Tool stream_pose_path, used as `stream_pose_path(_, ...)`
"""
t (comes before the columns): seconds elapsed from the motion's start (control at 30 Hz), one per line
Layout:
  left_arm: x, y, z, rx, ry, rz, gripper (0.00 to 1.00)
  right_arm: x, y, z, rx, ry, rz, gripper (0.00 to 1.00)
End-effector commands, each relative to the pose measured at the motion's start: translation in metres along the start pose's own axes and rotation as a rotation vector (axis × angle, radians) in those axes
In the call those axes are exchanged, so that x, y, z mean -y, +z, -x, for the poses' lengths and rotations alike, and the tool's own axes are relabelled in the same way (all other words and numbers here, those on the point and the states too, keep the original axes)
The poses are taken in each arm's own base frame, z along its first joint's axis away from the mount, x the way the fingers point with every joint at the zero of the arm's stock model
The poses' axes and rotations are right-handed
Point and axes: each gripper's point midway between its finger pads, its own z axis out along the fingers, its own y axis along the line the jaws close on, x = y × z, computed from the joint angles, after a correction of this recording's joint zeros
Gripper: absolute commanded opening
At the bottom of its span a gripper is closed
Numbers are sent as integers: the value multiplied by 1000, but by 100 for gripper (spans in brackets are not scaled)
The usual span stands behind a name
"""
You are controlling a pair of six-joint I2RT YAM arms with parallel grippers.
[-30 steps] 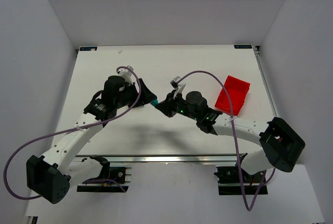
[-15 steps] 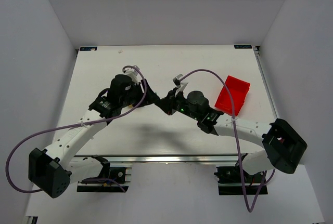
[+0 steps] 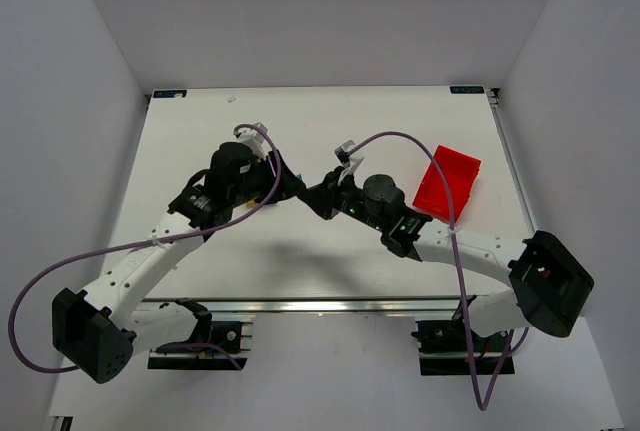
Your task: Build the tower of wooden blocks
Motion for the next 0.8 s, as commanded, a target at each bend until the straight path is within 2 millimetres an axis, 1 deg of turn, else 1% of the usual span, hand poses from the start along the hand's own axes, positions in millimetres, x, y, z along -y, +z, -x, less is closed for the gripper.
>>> stream_pose_path(0.0, 19, -15, 16, 51, 9, -49, 59, -18, 2, 36, 101, -22, 46, 0)
stream_pose_path(0.17, 24, -15, 15, 44, 7, -74, 59, -17, 1, 37, 103, -25, 40, 0)
stream_pose_path(0.3, 23, -14, 13, 34, 8, -74, 49, -17, 1, 38, 109, -30, 41, 0)
stream_pose_path(0.33, 23, -14, 13, 33, 5, -75, 44, -18, 1, 38, 107, -32, 43, 0)
stream_pose_path(0.53, 24, -13, 13, 30, -5, -73, 34, -18, 2, 37, 105, -33, 44, 0)
stream_pose_path(0.57, 25, -13, 13, 29, -6, -80, 30, -18, 2, 38, 107, -33, 43, 0)
stream_pose_path(0.63, 26, -12, 14, 35, -5, -89, 25, -18, 3, 37, 102, -37, 42, 0)
stream_pose_path(0.67, 26, -12, 14, 35, -2, -89, 20, -17, 2, 37, 100, -40, 39, 0)
stream_pose_path(0.7, 25, -12, 16, 41, 1, -82, 17, -17, 3, 37, 97, -49, 38, 3)
stream_pose_path(0.73, 25, -12, 19, 49, 32, -80, 14, -16, 2, 36, 95, -56, 36, 9)
stream_pose_path(0.77, 29, -14, 25, 62, 60, -86, 14, -16, 2, 35, 91, -62, 34, 18)
